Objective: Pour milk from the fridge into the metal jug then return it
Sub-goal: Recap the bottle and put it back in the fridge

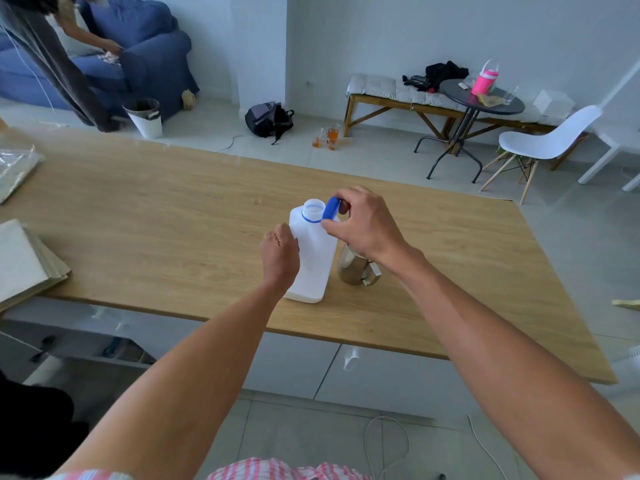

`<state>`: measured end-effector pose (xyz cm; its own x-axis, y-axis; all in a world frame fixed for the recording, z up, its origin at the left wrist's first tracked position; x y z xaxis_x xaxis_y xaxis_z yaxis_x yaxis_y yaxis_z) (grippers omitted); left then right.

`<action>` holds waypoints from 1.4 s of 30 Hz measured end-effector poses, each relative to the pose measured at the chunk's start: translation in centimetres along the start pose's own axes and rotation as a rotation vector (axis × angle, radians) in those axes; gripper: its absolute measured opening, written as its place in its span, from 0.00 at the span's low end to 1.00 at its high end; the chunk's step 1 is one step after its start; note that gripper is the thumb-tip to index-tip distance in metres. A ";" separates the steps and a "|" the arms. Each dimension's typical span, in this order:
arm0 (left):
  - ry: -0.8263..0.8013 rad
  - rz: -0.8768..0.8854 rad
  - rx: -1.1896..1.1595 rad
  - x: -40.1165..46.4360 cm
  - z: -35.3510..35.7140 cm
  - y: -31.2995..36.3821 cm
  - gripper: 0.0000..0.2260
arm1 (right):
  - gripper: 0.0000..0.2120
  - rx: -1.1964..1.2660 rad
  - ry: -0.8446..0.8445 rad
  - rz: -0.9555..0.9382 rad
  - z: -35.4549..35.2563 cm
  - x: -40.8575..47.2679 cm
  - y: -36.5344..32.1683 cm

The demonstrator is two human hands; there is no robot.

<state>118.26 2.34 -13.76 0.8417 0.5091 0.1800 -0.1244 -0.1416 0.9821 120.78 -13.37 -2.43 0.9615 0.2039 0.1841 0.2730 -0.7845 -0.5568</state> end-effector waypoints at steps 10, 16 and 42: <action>-0.022 0.009 -0.013 0.2 0.1 -0.1 0.15 | 0.26 -0.244 -0.390 -0.045 -0.2 3.5 -4.2; -0.034 0.018 -0.019 0.1 0.1 0.0 0.18 | 0.27 -0.411 -0.530 -0.131 -0.1 5.0 -5.4; 0.081 -0.034 -0.046 -0.4 0.2 -0.1 0.15 | 0.30 -0.730 -0.079 -0.453 2.5 5.3 -3.2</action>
<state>118.02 2.00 -13.94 0.8005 0.5804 0.1491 -0.1222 -0.0855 0.9888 125.13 -8.34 -1.69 0.7713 0.6073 0.1905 0.5688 -0.7920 0.2219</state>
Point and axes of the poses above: each hand's wrist, its own x-axis towards the middle knuckle, its own z-axis out of the palm, y = z × x, the point moved 5 cm from there along x, towards the middle knuckle, and after that the axes turned 12 degrees about z, right-handed, at the moved point
